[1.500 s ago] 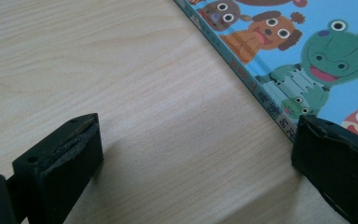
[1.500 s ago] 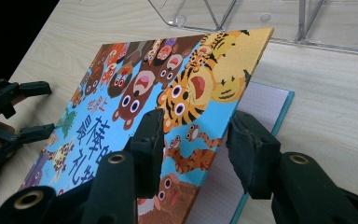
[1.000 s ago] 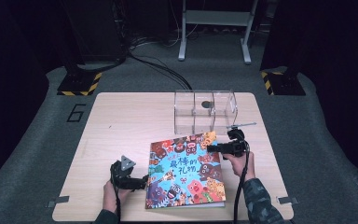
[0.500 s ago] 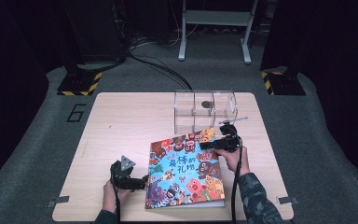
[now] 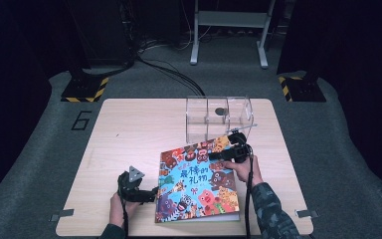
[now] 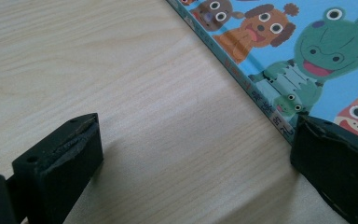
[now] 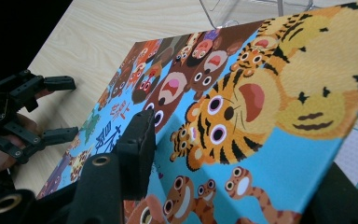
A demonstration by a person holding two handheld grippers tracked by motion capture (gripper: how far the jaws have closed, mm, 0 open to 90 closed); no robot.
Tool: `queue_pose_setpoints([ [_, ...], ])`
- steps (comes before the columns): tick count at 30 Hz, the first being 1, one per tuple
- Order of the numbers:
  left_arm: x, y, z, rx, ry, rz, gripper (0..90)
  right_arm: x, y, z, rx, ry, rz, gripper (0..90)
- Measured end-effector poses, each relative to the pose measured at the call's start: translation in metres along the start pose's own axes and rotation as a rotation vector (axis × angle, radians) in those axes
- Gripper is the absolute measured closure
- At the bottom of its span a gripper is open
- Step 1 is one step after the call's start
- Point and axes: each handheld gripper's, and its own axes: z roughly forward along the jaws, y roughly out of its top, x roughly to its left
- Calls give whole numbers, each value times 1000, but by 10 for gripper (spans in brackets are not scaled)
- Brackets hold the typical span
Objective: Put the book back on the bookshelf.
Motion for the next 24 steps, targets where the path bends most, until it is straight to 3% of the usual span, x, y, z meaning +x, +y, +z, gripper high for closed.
queue_pose_setpoints([
  [4, 0, 0, 0, -1, 1, -1, 20, 0, -1, -2, -34, 20, 0, 541],
  [8, 0, 0, 0, -2, 1, 0, 20, 5, 0, -5, -61, 23, -44, 567],
  [13, 0, 0, 0, -2, 2, 2, 21, 9, -1, -6, -68, 14, -67, 569],
  [17, -1, -1, 0, 0, 8, 11, 22, 9, -2, -7, -80, -2, -123, 564],
  [20, -1, -1, 0, 1, 7, 15, 22, 10, -3, -7, -86, -13, -128, 558],
  [21, 0, -1, 0, 1, 6, 16, 22, 10, -5, -7, -97, -21, -154, 555],
  [24, 0, 0, 0, 2, -3, 22, 21, 13, -5, -8, -108, -31, -161, 556],
])
